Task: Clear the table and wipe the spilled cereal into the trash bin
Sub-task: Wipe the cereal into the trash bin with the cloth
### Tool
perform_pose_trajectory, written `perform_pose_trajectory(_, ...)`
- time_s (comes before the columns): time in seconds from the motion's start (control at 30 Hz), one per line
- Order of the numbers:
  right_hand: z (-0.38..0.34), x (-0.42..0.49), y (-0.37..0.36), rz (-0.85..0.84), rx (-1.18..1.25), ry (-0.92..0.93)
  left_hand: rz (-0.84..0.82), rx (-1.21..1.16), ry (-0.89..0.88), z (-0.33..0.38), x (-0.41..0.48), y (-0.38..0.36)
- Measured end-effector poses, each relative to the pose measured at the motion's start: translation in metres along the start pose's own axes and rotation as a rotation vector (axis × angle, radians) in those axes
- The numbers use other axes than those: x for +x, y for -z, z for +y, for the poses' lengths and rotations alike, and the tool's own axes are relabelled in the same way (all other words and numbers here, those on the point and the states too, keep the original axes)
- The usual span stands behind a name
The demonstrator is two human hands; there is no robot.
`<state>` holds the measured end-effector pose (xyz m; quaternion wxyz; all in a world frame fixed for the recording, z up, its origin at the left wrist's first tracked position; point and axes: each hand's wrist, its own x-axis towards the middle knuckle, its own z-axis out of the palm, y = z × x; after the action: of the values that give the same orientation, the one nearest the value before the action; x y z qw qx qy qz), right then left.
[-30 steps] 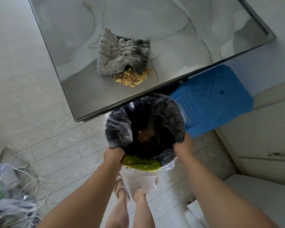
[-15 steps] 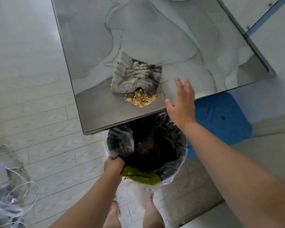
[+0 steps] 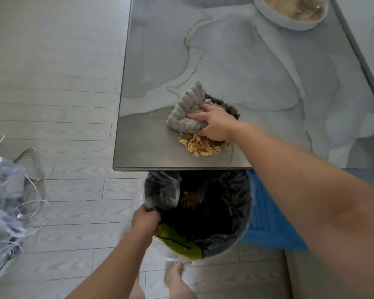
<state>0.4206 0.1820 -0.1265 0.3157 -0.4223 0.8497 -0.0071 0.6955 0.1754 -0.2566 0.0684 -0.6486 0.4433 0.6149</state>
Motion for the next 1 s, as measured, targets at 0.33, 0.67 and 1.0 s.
perform_pose_trajectory(0.33, -0.002, -0.007, -0.003, -0.043, -0.004, 0.032, 0.009, 0.048, -0.105, 0.014, -0.006, 0.0)
perform_pose_trajectory(0.67, -0.006, -0.054, -0.026, -0.118, -0.03, 0.122, -0.036, 0.05, -0.089, 0.022, -0.01, 0.004)
perform_pose_trajectory(1.0, -0.015, -0.104, -0.066, -0.093, -0.201, 0.185, -0.069, 0.035, -0.065, 0.02, -0.008, 0.005)
